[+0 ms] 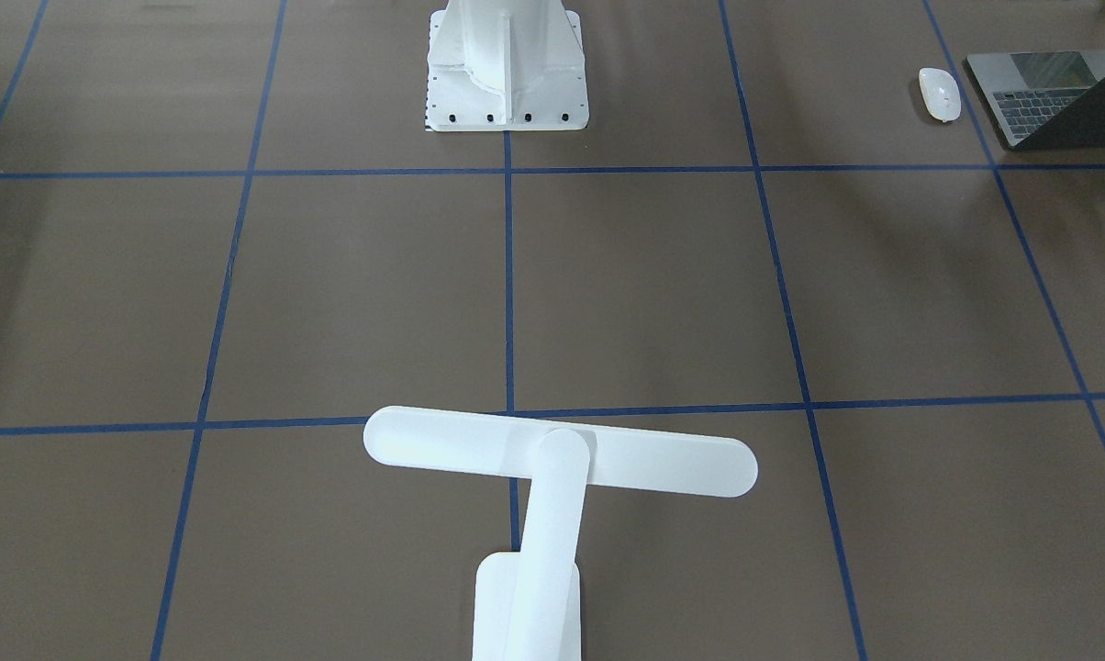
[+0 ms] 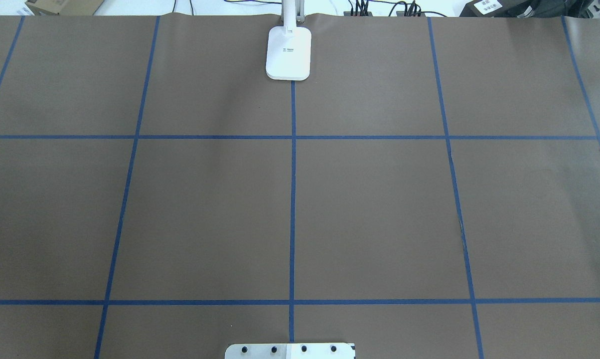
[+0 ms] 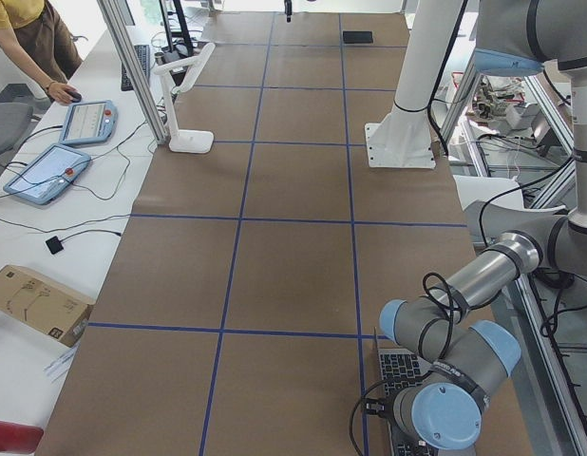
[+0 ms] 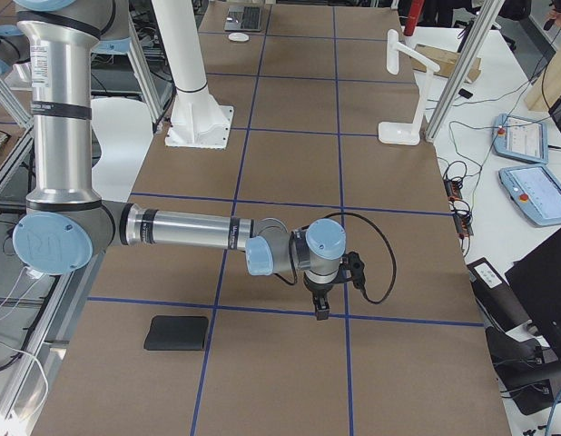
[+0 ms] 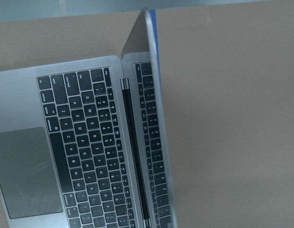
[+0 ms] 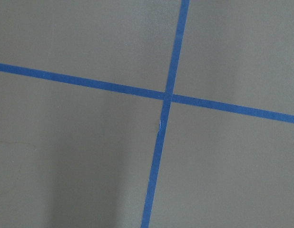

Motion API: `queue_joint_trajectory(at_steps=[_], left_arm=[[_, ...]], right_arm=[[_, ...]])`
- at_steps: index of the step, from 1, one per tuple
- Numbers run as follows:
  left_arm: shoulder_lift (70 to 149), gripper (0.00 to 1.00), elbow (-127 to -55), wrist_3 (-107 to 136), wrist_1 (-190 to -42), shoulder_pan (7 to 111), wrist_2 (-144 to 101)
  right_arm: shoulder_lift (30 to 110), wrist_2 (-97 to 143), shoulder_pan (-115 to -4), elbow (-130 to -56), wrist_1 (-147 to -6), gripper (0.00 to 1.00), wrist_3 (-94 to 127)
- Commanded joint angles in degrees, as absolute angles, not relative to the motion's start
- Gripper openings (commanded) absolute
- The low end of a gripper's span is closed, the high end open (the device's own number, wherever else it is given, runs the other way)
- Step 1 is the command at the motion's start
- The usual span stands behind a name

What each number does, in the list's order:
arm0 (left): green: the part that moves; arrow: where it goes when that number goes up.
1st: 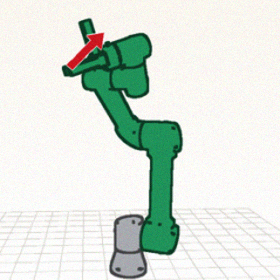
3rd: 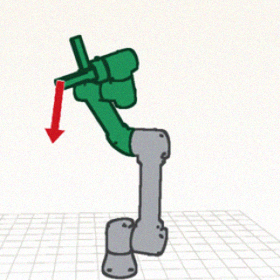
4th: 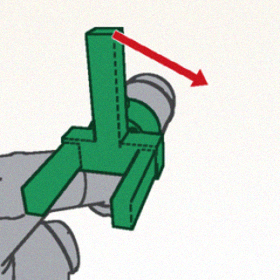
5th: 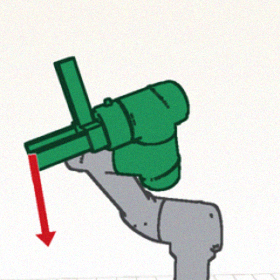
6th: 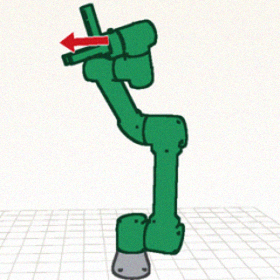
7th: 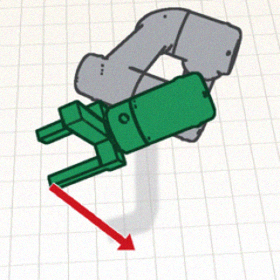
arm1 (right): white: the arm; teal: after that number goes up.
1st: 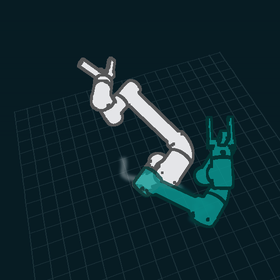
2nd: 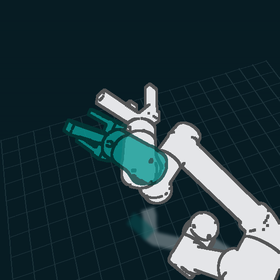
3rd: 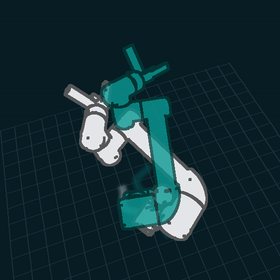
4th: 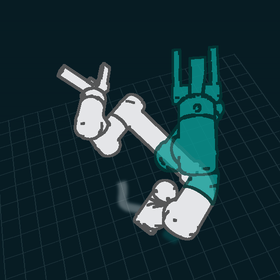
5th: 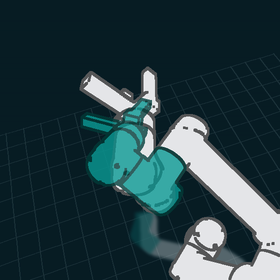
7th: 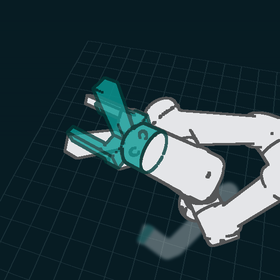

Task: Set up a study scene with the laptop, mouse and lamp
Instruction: 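Carry the open silver laptop with the left gripper onto the table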

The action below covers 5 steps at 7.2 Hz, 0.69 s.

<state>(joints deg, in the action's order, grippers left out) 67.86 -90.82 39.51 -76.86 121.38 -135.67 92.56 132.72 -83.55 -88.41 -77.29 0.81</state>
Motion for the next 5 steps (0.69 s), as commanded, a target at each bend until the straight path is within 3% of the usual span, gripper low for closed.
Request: queue_joint_trajectory(at_steps=[1,5], left_arm=[[67.8,0.00,-90.0,39.7,-78.0,121.4,-135.7],[70.4,0.00,-91.7,42.3,-77.6,121.2,-136.0]], right_arm=[[92.5,132.7,-83.6,-88.4,-77.3,1.00,0.9],[92.5,132.7,-83.5,-88.5,-77.3,1.00,0.9]])
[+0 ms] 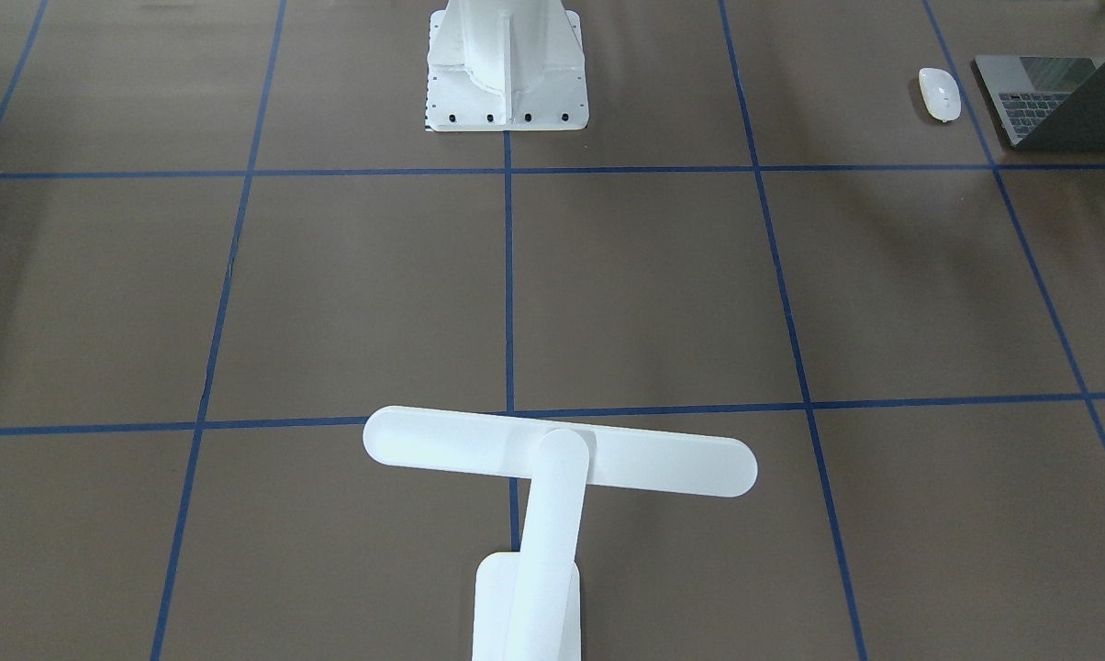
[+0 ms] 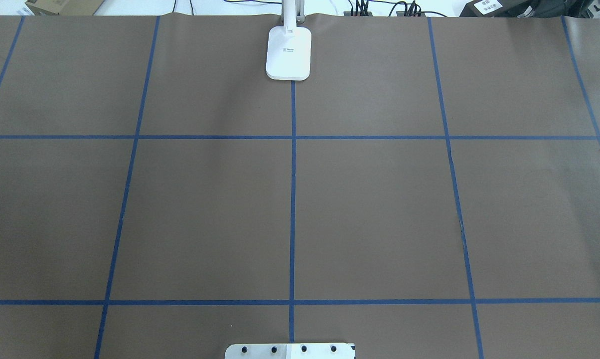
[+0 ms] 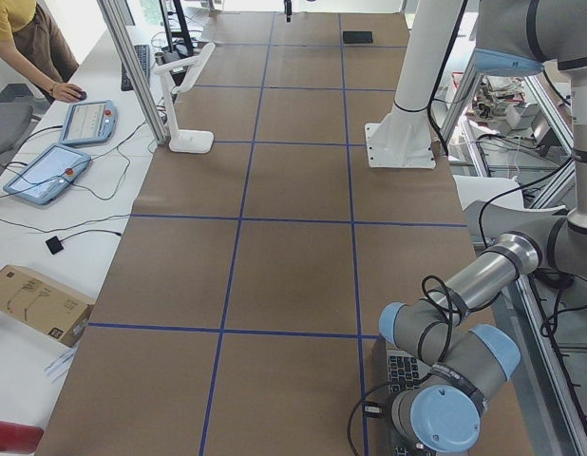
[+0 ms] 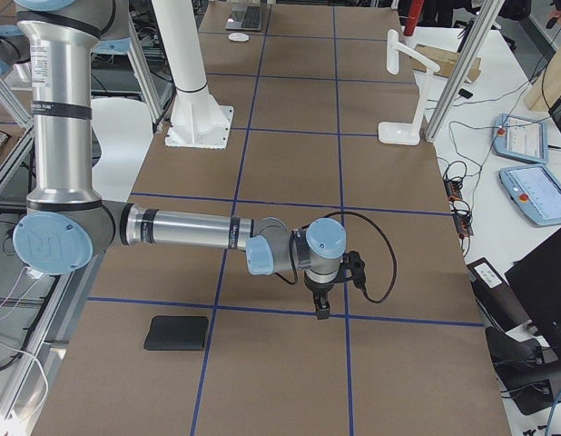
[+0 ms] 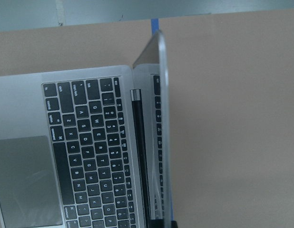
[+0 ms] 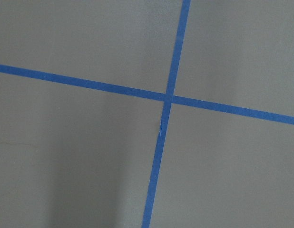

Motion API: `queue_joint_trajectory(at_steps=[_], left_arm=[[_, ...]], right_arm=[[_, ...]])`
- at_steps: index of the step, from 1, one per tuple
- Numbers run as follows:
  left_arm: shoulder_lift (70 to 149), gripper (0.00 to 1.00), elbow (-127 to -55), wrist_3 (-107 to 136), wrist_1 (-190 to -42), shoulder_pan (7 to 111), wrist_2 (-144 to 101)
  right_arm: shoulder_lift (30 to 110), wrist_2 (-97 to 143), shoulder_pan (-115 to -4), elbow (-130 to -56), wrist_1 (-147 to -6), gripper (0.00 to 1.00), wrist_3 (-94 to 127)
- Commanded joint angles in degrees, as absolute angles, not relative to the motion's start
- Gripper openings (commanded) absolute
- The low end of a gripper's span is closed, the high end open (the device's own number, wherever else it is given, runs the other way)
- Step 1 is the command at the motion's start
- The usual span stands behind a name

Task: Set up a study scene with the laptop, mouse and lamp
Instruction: 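Carry the open silver laptop with the left gripper onto the table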

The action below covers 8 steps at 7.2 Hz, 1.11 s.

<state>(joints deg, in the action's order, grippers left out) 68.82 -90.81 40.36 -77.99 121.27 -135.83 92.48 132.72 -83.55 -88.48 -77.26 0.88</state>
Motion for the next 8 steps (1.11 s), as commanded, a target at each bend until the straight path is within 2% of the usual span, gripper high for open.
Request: queue_joint_trajectory(at_steps=[1,4,7,8], left_arm=[[71.5,0.00,-92.0,43.4,-77.5,120.9,-136.1],[76.4,0.00,-92.1,44.9,-77.6,118.3,-139.0],[85.5,0.00,-93.2,50.1,-77.5,112.7,-143.4],[86.6,0.00,-96.2,54.2,-77.5,109.5,-145.3]], right_arm=[[92.5,132.7,-83.6,-88.6,-77.3,1.00,0.9],[92.5,132.8,-83.5,-88.6,-77.3,1.00,1.0],[92.5,132.8,-83.6,-88.7,-77.3,1.00,1.0],[92.5,132.8,-83.6,-88.7,-77.3,1.00,1.0]])
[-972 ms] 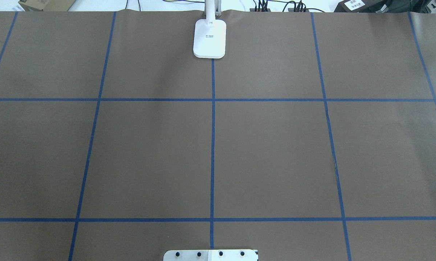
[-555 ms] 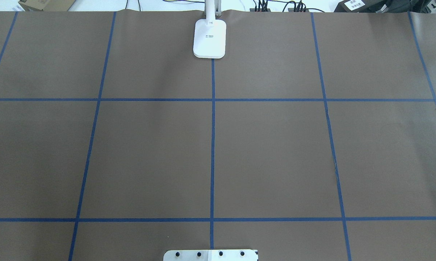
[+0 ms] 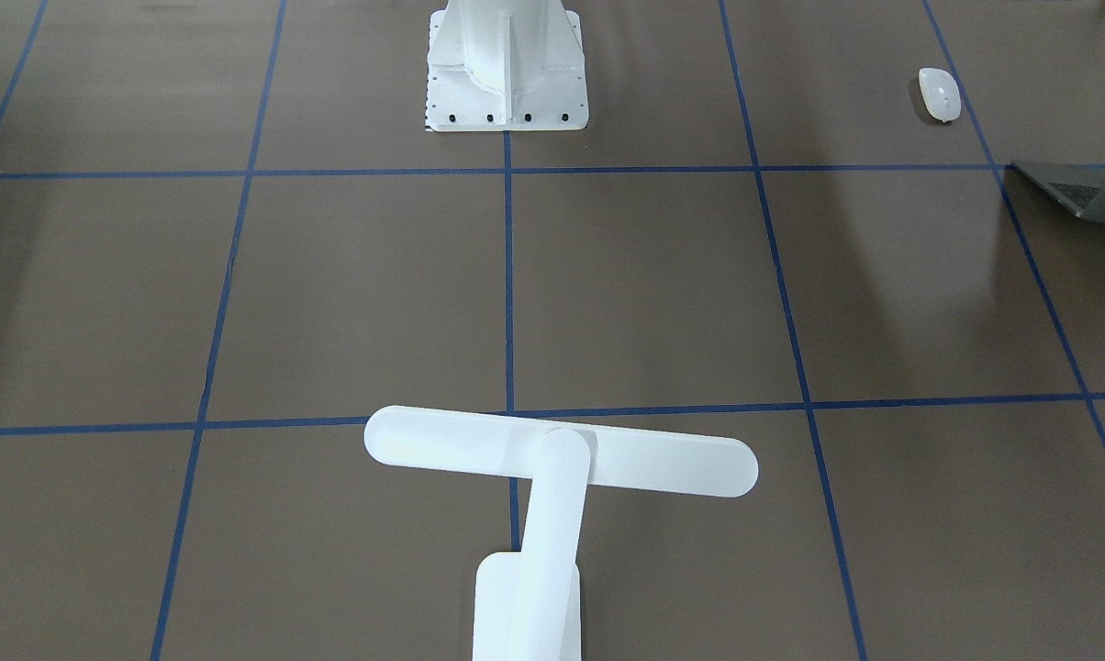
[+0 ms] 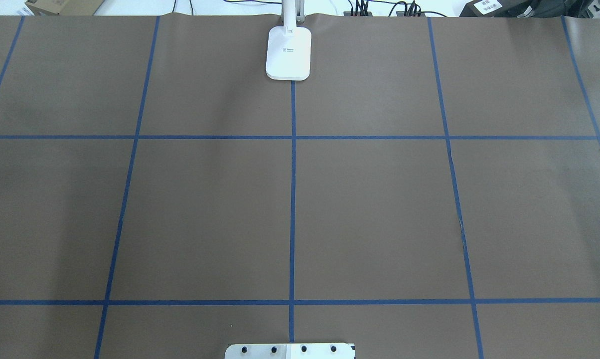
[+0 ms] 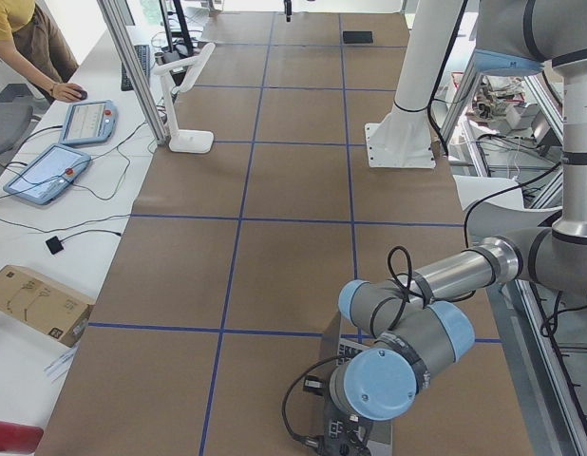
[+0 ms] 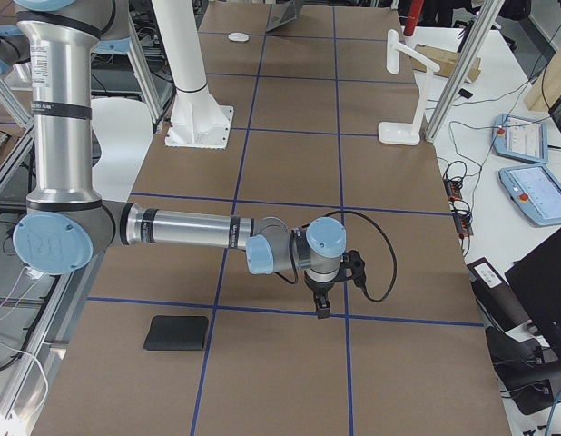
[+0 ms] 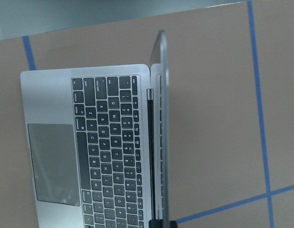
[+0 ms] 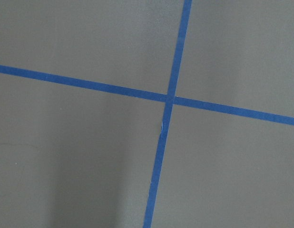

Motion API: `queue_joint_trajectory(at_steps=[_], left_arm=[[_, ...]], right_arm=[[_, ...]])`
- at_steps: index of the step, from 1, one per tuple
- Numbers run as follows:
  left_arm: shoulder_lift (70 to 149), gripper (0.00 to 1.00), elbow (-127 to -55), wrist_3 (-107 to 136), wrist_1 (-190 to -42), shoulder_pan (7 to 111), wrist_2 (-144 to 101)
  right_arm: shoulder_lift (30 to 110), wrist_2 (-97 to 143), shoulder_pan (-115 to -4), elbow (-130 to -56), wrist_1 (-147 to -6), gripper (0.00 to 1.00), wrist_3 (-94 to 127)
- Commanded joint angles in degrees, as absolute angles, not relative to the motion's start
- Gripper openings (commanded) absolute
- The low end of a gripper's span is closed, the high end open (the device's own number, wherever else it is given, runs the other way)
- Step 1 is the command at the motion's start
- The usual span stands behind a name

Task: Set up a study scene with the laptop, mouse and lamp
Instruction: 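Carry the open silver laptop with the left gripper onto the table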

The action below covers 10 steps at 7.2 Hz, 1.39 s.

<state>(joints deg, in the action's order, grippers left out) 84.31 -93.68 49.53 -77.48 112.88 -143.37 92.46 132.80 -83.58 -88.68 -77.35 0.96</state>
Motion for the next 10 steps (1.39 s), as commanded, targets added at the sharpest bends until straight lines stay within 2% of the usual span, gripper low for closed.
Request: queue_joint_trajectory(at_steps=[1,3,7,10], left_arm=[[88.4,0.00,-99.4,60.4,-77.7,105.7,-147.6],[94.8,0.00,-104.0,74.6,-78.0,99.2,-148.6],[111.2,0.00,-103.9,106.9,-85.0,82.3,-147.6],[123.1,0.00,-103.4,134.1,-89.9,65.2,-133.9]], right_arm=[[92.4,132.8,-83.6,-88.6,-77.3,1.00,1.0],[92.5,132.8,-83.5,-88.3,-77.4,1.00,1.0],[92.3,132.8,-83.5,-88.2,-77.5,1.00,1.1],[91.9,132.9,-83.4,-88.2,-77.5,1.00,1.3]])
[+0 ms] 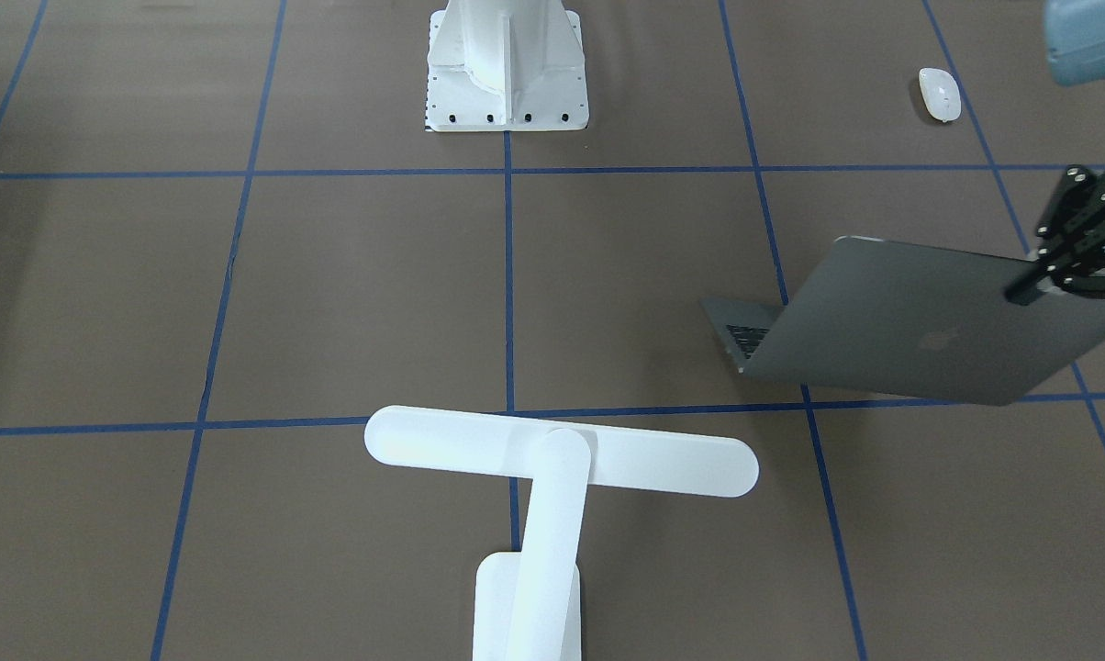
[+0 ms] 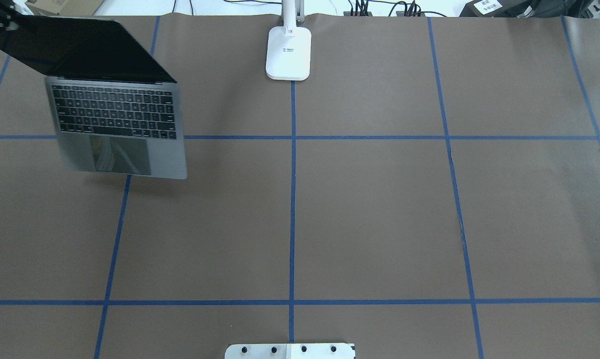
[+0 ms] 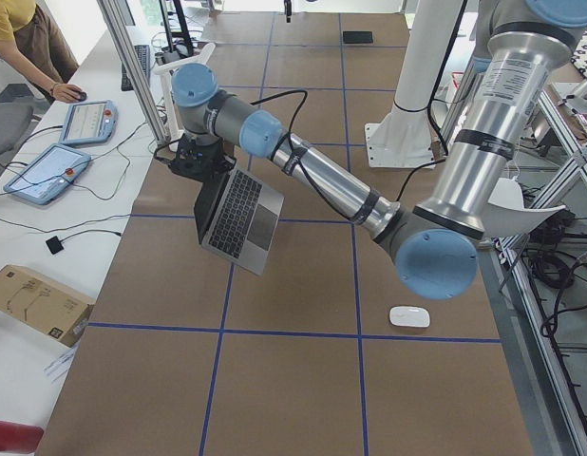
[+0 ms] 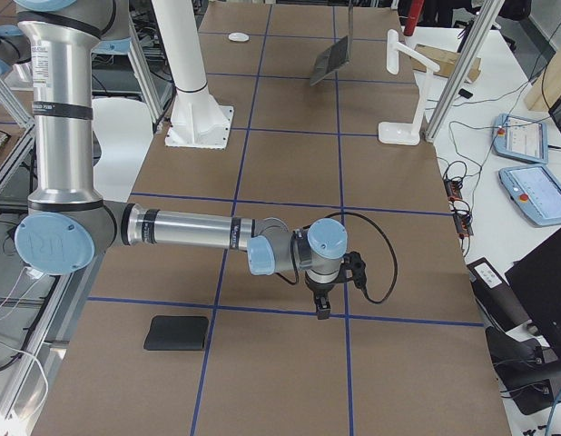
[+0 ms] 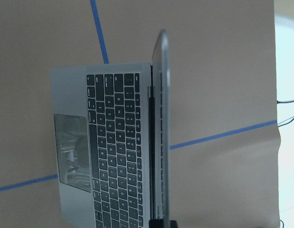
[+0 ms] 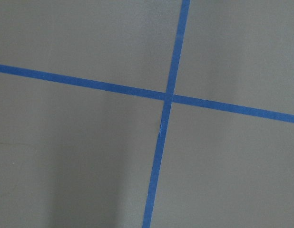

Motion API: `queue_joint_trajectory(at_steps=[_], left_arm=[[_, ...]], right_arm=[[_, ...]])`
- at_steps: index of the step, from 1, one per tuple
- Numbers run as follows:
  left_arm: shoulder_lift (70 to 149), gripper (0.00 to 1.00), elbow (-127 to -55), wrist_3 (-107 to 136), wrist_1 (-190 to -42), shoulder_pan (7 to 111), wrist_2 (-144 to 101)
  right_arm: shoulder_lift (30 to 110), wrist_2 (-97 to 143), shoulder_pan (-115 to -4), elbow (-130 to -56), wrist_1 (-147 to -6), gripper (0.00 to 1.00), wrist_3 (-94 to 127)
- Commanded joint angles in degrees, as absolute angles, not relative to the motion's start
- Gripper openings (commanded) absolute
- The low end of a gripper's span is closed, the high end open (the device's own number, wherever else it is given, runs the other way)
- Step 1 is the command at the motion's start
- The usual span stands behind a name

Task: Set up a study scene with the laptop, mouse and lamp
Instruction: 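Carry the open silver laptop with the left gripper onto the table, then slide the laptop with the left gripper toward the white lamp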

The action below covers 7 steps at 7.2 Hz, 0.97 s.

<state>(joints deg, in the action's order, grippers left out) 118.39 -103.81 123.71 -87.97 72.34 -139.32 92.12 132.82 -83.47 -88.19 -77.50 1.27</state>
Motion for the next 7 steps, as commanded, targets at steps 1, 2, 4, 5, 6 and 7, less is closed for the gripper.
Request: queue_joint_trajectory(at_steps=[1,2,4,5,6,7], left_arm=[[126.9,0.00,-101.8,139.3,-90.4,60.8,-130.5],[130.7,0.00,-99.2,142.7,-90.8,57.2,-128.4],[132.7,0.00,-98.2,145.3,-91.0,54.1,-127.2],[132.7,0.00,-97.9,145.5,-91.3,53.2,-125.5],[133.0,0.00,-96.1,145.5,-92.6,53.1,-125.2],[133.3,0.00,-92.5,147.3,-96.8,53.1,-124.5]], right_arm=[[91.9,132.8,-83.4,-88.2,-77.5,1.00,1.3],[91.8,132.8,-83.4,-88.1,-77.5,1.00,1.3],[91.7,132.8,-83.4,-87.7,-77.5,1.00,1.3],[91.7,132.8,-83.4,-87.7,-77.5,1.00,1.3],[91.7,132.8,-83.4,-87.7,-77.5,1.00,1.3],[91.7,132.8,-83.3,-87.7,-77.5,1.00,1.3]])
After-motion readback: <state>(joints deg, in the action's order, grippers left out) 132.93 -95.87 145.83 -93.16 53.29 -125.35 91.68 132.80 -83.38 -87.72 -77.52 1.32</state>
